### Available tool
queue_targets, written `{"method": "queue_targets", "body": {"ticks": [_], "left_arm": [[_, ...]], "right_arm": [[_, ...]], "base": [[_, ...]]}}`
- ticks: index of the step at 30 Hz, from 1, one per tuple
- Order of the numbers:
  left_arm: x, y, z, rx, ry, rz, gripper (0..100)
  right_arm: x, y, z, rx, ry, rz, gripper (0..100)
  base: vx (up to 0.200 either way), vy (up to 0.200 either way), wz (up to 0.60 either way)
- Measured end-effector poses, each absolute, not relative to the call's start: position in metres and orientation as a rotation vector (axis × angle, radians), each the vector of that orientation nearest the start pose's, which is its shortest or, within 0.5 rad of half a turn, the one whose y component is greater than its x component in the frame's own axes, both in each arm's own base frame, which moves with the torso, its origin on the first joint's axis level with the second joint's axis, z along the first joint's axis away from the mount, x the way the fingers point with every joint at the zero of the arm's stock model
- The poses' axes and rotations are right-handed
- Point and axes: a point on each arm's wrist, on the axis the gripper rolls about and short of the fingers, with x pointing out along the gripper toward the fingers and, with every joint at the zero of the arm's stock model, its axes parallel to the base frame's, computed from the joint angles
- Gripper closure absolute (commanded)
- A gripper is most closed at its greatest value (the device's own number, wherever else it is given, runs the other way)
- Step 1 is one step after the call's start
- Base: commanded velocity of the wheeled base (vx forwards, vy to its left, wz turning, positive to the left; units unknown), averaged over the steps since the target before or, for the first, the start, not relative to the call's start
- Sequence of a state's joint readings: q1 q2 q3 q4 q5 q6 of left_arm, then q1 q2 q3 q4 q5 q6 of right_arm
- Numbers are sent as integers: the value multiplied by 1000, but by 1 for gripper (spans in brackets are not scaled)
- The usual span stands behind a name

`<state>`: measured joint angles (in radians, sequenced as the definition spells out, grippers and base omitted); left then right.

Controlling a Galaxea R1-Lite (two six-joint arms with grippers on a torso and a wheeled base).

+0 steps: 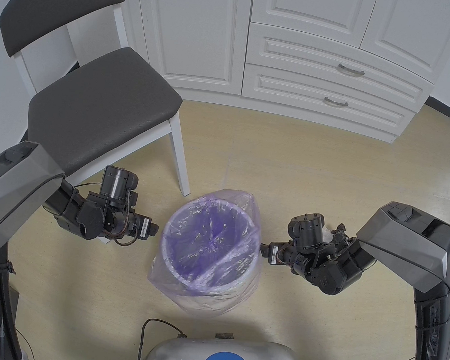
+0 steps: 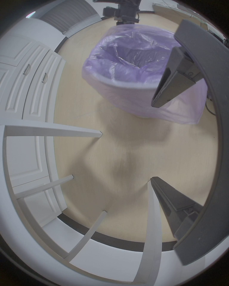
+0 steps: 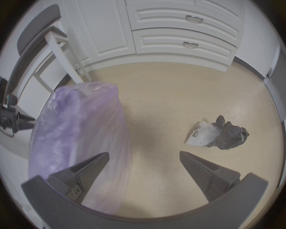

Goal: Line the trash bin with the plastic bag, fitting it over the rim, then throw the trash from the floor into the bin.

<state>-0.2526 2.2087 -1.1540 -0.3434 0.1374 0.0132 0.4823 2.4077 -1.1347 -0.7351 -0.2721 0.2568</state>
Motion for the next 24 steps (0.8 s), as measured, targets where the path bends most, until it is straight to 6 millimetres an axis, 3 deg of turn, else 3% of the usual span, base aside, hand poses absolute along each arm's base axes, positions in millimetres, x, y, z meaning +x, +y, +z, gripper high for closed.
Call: {"method": "queue_targets", "body": {"ticks": [16, 20, 24], "left_arm": [[390, -102, 67, 148, 680, -129, 0], [390, -103, 68, 147, 677, -130, 0], [389, -103, 68, 147, 676, -130, 0]], "right_arm": [[435, 223, 22, 514, 354, 67, 0], [439, 221, 19, 465, 345, 54, 0], [439, 209, 13, 261, 338, 2, 0]], "base": [[0, 0, 0], [0, 0, 0], [0, 0, 0]]}}
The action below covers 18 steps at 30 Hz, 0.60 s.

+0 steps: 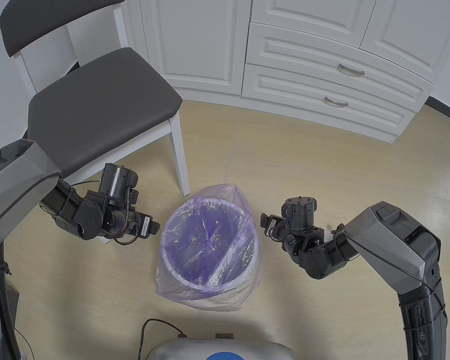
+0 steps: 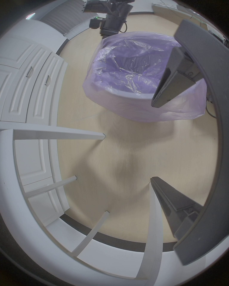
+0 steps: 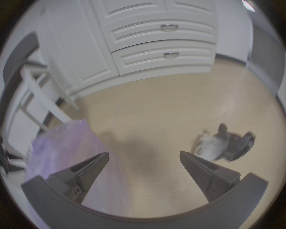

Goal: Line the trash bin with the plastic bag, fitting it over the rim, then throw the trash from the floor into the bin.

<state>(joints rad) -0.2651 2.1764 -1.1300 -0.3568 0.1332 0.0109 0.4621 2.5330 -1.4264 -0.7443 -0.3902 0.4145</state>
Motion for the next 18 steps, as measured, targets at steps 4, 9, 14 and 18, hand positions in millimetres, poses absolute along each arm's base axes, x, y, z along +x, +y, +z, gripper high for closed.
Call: {"method": "queue_targets", "body": {"ticks": [4, 9, 14, 18], "left_arm": [[389, -103, 69, 146, 675, -130, 0], [389, -102, 70, 146, 673, -131, 0], [388, -101, 72, 144, 668, -128, 0], [388, -101, 73, 143, 666, -127, 0]], "right_arm": [[425, 196, 0, 60, 388, -28, 0], [386, 187, -23, -122, 520, 29, 0], [350, 196, -23, -190, 584, 183, 0], [341, 212, -15, -81, 548, 236, 0]], "base": [[0, 0, 0], [0, 0, 0], [0, 0, 0], [0, 0, 0]]}}
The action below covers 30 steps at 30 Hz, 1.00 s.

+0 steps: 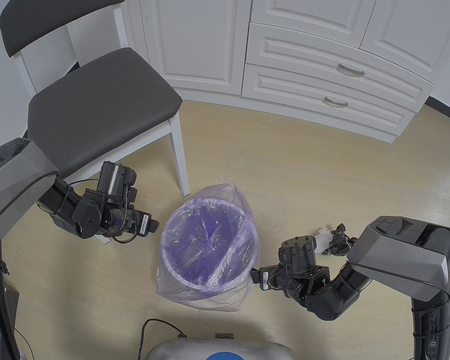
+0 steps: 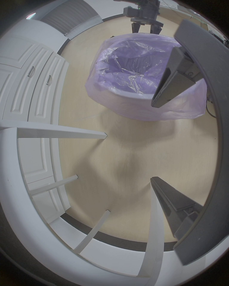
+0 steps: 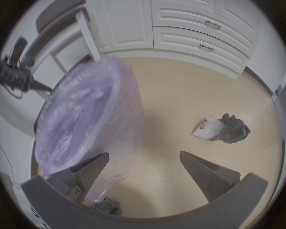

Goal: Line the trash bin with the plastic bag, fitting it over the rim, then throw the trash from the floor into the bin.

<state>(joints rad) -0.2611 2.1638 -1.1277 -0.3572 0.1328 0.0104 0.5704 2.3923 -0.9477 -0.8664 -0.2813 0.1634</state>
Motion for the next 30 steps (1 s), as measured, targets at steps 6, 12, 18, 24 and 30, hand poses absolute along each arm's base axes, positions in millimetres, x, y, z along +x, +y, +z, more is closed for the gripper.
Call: {"method": "queue_targets", "body": {"ticks": [6, 12, 18, 24, 30], "left_arm": [[389, -100, 74, 140, 662, -125, 0], [389, -100, 74, 140, 661, -125, 0], [388, -100, 75, 139, 660, -127, 0], [387, -100, 78, 133, 653, -136, 0], [384, -100, 83, 128, 647, -145, 0]], "right_arm": [[351, 230, -7, 36, 474, 268, 0], [375, 227, -3, 85, 407, 203, 0], [405, 227, 5, 194, 313, 118, 0], [427, 228, 9, 316, 242, 57, 0], [436, 220, 8, 316, 224, 26, 0]], "base": [[0, 0, 0], [0, 0, 0], [0, 0, 0], [0, 0, 0], [0, 0, 0]]}}
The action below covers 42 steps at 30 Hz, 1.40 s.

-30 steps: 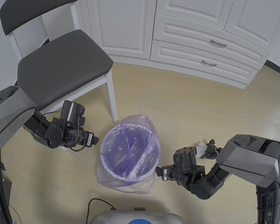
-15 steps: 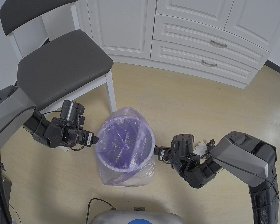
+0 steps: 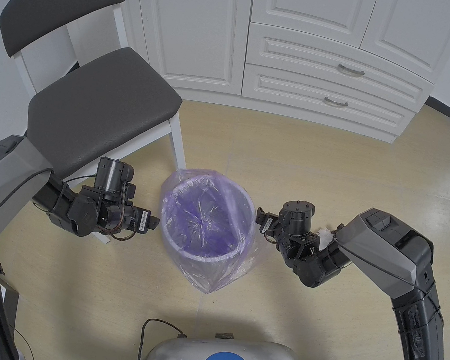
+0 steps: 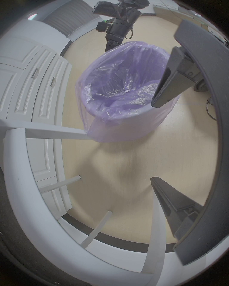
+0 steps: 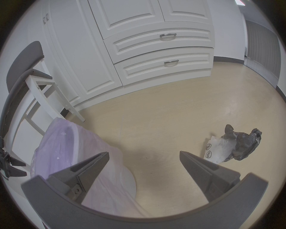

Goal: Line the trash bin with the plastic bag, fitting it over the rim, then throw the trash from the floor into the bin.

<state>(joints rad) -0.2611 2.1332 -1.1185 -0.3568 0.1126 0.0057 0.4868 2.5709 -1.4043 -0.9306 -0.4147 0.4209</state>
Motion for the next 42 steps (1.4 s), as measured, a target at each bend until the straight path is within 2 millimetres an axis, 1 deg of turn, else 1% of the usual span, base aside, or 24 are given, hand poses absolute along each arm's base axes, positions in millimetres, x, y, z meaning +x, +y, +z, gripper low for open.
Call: {"method": "queue_targets", "body": {"ticks": [3, 7, 9, 13, 16, 20, 24, 26, 29, 32, 36, 39, 42], "left_arm": [[384, -100, 84, 127, 644, -145, 0], [383, -99, 86, 125, 639, -143, 0], [382, -97, 88, 122, 636, -141, 0], [379, -95, 95, 111, 623, -152, 0], [374, -93, 103, 99, 613, -174, 0], [366, -91, 111, 81, 603, -222, 0], [354, -90, 120, 50, 589, -318, 0], [346, -89, 125, 28, 575, -393, 0], [331, -88, 136, 7, 537, -474, 0], [318, -85, 149, 3, 465, -500, 0], [305, -82, 162, 4, 388, -505, 0], [301, -80, 168, 9, 348, -486, 0], [299, -78, 174, 22, 306, -429, 0]], "right_arm": [[436, 220, 11, 301, 205, 8, 0], [432, 214, 29, 264, 144, -6, 0], [426, 212, 36, 224, 139, -3, 0], [418, 208, 54, 87, 127, 5, 0], [411, 209, 66, -19, 171, 18, 0], [398, 216, 76, -114, 270, 47, 0], [381, 228, 89, -194, 374, 99, 0], [371, 239, 98, -225, 410, 141, 0], [356, 259, 111, -248, 419, 205, 0], [347, 277, 116, -257, 403, 253, 0], [343, 299, 115, -280, 385, 297, 0], [347, 309, 110, -316, 370, 295, 0], [356, 318, 105, -364, 347, 264, 0]], "base": [[0, 0, 0], [0, 0, 0], [0, 0, 0], [0, 0, 0], [0, 0, 0], [0, 0, 0], [0, 0, 0], [0, 0, 0], [0, 0, 0], [0, 0, 0], [0, 0, 0], [0, 0, 0], [0, 0, 0]]}}
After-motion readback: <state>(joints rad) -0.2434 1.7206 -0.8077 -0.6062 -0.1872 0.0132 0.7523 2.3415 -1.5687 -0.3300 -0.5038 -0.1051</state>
